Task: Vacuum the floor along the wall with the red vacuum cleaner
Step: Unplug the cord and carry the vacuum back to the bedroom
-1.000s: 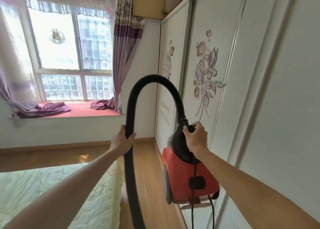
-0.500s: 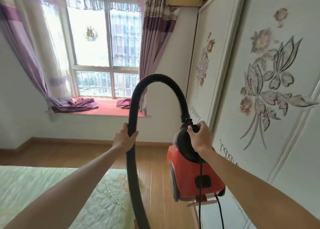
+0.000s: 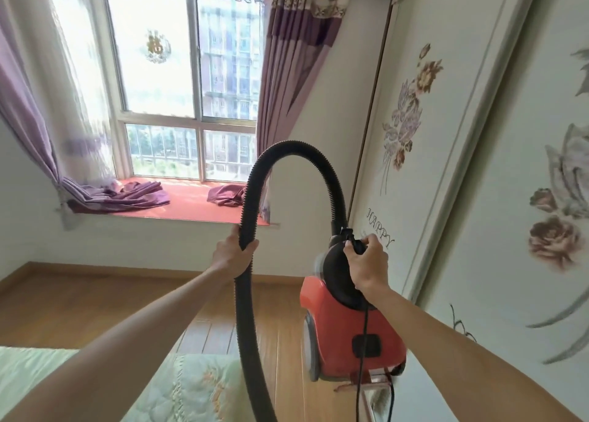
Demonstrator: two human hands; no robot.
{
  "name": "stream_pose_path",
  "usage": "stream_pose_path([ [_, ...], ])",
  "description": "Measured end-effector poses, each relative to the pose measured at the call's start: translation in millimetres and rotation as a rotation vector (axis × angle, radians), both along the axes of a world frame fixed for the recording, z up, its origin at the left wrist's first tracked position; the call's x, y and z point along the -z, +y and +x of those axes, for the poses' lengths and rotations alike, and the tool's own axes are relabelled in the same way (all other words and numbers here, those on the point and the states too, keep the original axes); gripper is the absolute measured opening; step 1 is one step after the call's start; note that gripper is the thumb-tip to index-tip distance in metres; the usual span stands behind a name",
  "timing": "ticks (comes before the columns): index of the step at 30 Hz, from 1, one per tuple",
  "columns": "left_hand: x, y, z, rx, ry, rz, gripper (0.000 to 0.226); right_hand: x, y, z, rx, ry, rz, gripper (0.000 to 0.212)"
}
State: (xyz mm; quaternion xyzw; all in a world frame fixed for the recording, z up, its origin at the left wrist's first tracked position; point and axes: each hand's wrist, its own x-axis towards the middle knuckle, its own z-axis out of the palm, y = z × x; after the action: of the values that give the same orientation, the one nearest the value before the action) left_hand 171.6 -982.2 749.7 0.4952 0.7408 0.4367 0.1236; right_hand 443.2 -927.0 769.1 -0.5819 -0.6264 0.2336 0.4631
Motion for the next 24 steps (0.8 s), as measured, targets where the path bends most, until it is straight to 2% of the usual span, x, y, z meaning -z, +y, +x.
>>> stream_pose_path([
  [8,-5.1,129.7,-22.4,0.056,0.063,-0.018,0.031,-2.7,107.9,-15.3,0.089,0.028,0.046,0.023],
  [15,0.2,233.7,-16.8,0.109,0.044,-0.024,0.042,6.5,207.9,-5.9,0.13,0.06,-0.017,0.024],
  [24,15.1,392.4,11.0,0.083,0.027,-0.082,0.056,26.9,374.3,6.1,0.089,0.044,-0.003,0.022],
])
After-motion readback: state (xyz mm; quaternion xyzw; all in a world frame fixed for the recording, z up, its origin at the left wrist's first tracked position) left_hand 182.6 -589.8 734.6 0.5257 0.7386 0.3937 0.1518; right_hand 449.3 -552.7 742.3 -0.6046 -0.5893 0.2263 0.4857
